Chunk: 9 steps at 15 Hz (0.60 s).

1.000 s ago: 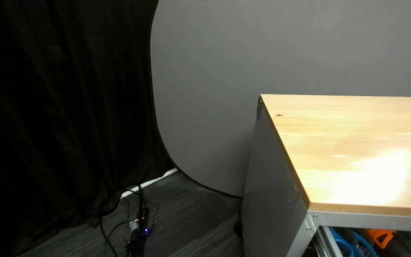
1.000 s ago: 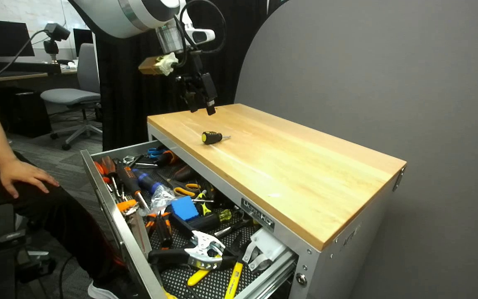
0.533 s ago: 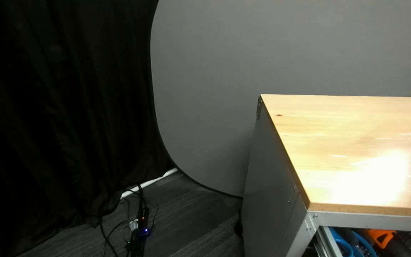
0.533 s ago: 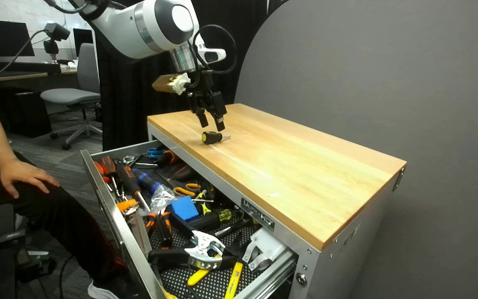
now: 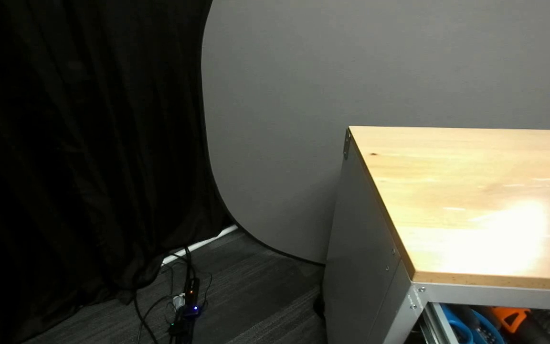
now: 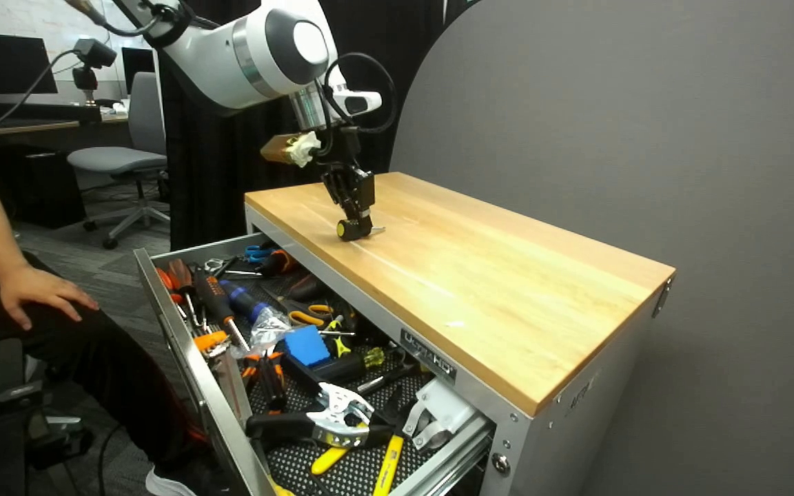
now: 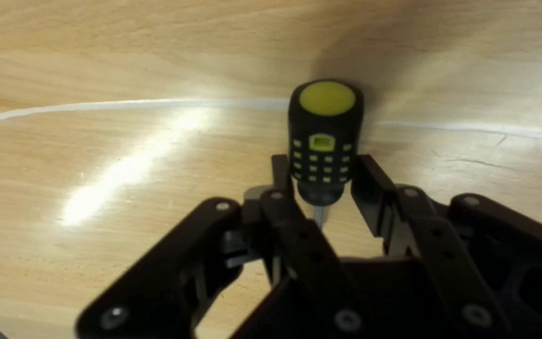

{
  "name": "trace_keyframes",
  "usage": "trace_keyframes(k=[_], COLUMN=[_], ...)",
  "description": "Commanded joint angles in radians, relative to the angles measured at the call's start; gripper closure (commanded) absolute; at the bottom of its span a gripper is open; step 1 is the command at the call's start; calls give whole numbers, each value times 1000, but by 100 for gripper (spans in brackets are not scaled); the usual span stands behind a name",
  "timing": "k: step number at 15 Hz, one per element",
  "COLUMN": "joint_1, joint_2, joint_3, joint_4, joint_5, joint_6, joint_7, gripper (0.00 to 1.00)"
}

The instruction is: Put screwdriver in the drawer then close the drawer

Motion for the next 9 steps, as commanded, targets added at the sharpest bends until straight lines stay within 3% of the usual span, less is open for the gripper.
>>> trace_keyframes(k=[1,5,9], joint_1=[8,12,5], joint_2=[-36,-116,-256], joint_3=[-7,-9,-5], joint_4=[-16,-88,-232], joint_5=[39,54,2], joint_6=[-51,-111,-132], joint_7=[29,101,213], gripper=[82,81,81])
